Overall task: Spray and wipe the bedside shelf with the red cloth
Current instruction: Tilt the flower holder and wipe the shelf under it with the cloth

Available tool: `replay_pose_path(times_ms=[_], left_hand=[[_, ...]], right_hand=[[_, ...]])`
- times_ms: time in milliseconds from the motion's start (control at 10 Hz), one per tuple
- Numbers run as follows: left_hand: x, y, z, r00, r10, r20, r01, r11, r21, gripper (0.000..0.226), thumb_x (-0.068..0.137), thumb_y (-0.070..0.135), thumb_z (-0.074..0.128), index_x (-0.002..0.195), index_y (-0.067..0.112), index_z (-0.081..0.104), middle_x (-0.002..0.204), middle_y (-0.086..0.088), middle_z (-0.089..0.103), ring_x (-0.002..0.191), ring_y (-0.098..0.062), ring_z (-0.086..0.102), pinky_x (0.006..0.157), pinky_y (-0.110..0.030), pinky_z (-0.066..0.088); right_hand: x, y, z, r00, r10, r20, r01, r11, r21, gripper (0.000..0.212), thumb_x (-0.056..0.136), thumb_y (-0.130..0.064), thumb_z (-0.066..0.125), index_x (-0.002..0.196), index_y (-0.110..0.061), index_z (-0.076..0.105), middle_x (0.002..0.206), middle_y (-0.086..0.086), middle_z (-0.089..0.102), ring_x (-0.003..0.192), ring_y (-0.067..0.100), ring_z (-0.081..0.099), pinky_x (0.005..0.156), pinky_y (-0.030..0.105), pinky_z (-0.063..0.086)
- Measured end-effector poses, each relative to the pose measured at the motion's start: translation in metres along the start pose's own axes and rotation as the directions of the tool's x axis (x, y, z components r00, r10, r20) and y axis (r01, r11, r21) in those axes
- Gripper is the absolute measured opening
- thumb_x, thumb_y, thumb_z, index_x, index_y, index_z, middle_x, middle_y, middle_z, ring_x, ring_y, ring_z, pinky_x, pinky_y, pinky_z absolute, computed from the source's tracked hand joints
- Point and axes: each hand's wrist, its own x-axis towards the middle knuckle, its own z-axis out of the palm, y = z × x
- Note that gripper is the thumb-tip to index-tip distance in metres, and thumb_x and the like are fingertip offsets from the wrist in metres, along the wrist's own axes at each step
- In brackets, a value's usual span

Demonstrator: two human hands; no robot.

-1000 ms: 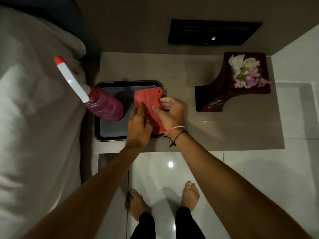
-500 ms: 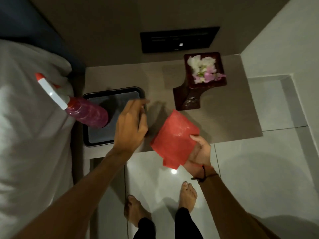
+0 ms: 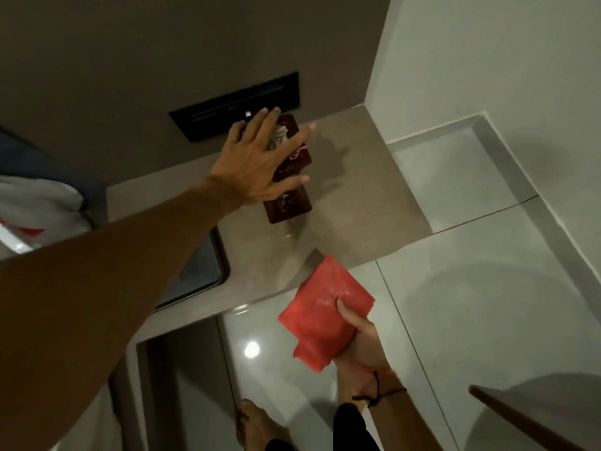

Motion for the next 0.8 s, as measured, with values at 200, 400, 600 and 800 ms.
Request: replay_pose_path(times_ms=[200,400,600,800], left_hand=[[-0.011,0.008,0.003,1.000,-0.001,-0.018,0.003,0.997,0.076,0.079,0.089,0.078,0.009,0.160,0.043,0.010,0.158,-0.029,0.029,0.135,-0.048,0.040,0.105,-0.060,0.038],[-0.033,0.004,0.006,1.000,0.004,0.009,-0.004,1.000,-0.022,0.079,0.088,0.081,0.012,0.158,0.046,0.018,0.157,-0.024,0.030,0.133,-0.045,0.040,0.103,-0.058,0.038],[-0.006,-0.023,-0.002,0.996,-0.039,0.078,0.054,0.979,-0.198,0.073,0.085,0.081,0.022,0.153,0.052,0.023,0.156,-0.020,0.030,0.137,-0.044,0.037,0.111,-0.060,0.031],[0.008,-0.043,-0.003,0.994,0.002,0.105,0.027,0.960,-0.278,0.068,0.090,0.077,0.031,0.153,0.051,0.026,0.152,-0.018,0.035,0.135,-0.041,0.038,0.110,-0.059,0.030]], right_hand=[[-0.004,0.027,-0.036,0.984,0.078,-0.158,-0.102,0.983,-0.154,0.060,0.083,-0.029,0.076,0.136,-0.008,0.058,0.138,0.024,0.060,0.126,0.049,0.056,0.108,0.070,0.039],[0.012,0.422,-0.029,0.931,0.238,-0.276,-0.253,0.967,-0.021,0.054,0.102,-0.018,0.049,0.145,0.014,0.038,0.132,0.019,0.046,0.131,0.051,0.040,0.120,0.046,0.027],[0.008,-0.013,0.065,0.950,-0.275,-0.148,0.230,0.937,-0.264,0.041,0.092,-0.016,0.065,0.132,-0.010,0.059,0.131,0.024,0.064,0.118,0.047,0.061,0.092,0.071,0.049],[0.056,-0.015,0.116,0.575,-0.815,0.076,0.661,0.408,-0.631,0.064,0.098,-0.003,0.049,0.154,-0.028,0.032,0.161,-0.005,0.036,0.149,0.008,0.032,0.122,0.041,0.033]])
